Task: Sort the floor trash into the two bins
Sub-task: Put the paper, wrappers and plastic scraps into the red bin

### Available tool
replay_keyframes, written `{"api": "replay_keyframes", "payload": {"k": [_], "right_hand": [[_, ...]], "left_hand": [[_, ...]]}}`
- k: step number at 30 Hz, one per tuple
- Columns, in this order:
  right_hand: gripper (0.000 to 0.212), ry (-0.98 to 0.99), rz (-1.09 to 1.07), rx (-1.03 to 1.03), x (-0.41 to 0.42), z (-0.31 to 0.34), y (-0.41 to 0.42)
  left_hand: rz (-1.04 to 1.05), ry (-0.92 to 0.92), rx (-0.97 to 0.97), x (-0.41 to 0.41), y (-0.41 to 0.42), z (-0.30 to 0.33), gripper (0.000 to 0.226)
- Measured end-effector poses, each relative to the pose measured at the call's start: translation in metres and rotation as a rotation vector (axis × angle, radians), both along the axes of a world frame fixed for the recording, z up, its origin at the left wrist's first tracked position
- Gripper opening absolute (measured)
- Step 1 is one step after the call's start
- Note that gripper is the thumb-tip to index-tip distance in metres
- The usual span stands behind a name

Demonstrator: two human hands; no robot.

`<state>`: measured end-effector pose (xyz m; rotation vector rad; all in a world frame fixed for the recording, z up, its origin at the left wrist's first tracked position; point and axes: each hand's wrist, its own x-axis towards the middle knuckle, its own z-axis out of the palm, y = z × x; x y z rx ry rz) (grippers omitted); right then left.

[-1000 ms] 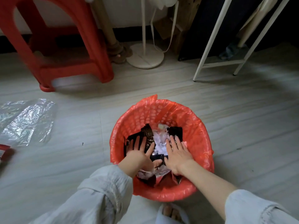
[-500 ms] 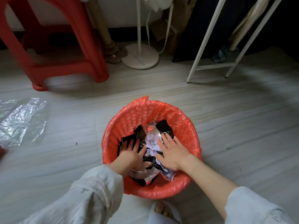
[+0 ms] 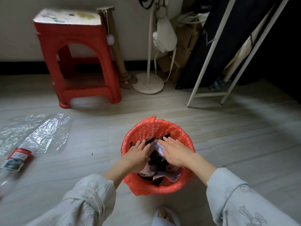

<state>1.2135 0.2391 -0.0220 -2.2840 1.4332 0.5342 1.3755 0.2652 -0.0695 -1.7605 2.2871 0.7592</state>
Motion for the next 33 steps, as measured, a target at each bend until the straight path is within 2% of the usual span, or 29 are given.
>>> {"api": "replay_keyframes", "payload": {"k": [4, 10, 14, 18, 23, 28, 33], "right_hand": [[0.051, -0.003, -0.019, -0.036, 0.012, 0.032, 0.024], [0.053, -0.124, -0.055, -0.122, 0.051, 0.084, 0.057], [0.053, -0.188, 0.002, -0.147, 0.106, 0.105, 0.075], [0.056, -0.159, 0.142, -0.148, 0.172, 0.104, 0.075], [0.056, -0.161, 0.283, -0.104, 0.262, 0.068, 0.054], [0.054, -0.125, 0.404, -0.033, 0.356, -0.017, 0.013], [0.059, -0.048, 0.473, -0.002, 0.433, -0.125, -0.027]], "left_hand": [[0.028, 0.062, -0.047, 0.022, 0.019, 0.033, 0.058], [0.035, 0.18, -0.136, 0.063, 0.057, 0.097, 0.052], [0.07, 0.141, -0.188, 0.118, 0.085, 0.124, 0.049], [0.047, -0.02, -0.143, 0.19, 0.109, 0.126, 0.045], [0.165, -0.139, -0.016, 0.289, 0.127, 0.096, 0.045], [0.393, -0.131, 0.051, 0.387, 0.123, 0.023, 0.043], [0.432, -0.082, 0.115, 0.435, 0.118, -0.065, 0.043]]}}
